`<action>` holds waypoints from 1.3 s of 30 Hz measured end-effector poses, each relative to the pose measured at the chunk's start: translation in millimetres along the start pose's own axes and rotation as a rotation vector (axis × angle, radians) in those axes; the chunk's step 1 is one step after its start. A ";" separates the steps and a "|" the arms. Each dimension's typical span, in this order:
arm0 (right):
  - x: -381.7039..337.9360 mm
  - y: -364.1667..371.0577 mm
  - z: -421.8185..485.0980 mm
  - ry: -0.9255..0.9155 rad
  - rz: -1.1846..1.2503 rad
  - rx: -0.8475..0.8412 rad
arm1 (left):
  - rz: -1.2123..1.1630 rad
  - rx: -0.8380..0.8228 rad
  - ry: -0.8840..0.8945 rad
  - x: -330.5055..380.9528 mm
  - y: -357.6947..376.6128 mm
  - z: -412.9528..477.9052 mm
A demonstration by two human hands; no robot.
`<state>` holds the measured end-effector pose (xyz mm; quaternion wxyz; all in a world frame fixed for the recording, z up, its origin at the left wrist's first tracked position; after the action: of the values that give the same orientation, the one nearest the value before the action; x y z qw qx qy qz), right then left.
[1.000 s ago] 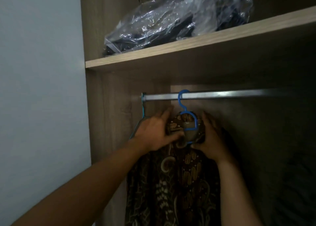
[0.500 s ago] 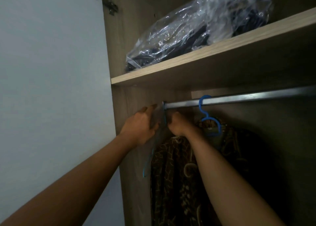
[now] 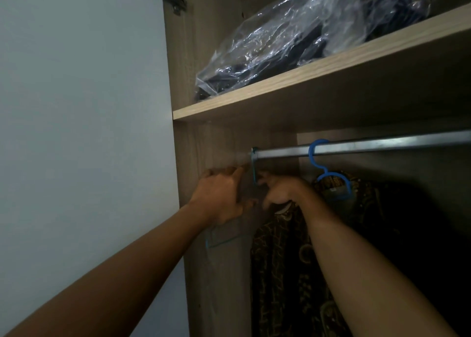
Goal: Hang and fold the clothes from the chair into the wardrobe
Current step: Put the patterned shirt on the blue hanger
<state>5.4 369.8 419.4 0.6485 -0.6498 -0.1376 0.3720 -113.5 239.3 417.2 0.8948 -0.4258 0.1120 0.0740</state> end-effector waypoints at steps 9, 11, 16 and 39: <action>8.0 11.6 -20.8 -0.109 0.144 0.047 | 0.336 -0.293 0.054 8.9 4.6 -2.7; 8.4 15.1 -22.4 -0.126 0.116 0.079 | 0.338 -0.300 0.033 8.2 3.0 -5.0; 7.6 23.9 -24.4 -0.151 0.077 0.149 | 0.242 -0.268 -0.014 4.8 -14.2 -5.0; -92.9 78.7 -52.6 -0.452 0.164 0.349 | 0.589 -0.251 -0.154 -11.8 -87.7 -106.7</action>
<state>-47.4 259.9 367.2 0.6709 -0.4382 -0.1595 0.5765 -119.5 100.9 420.3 0.7814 -0.4753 0.1524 0.3746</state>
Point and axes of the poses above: each hand's wrist, its own z-axis towards the middle knuckle, its own y-axis out of the palm, x = y × z, the point moved 3 cm from there along z, towards the middle knuckle, and after that the axes turned 5 degrees about -x, right-handed, at the moved point
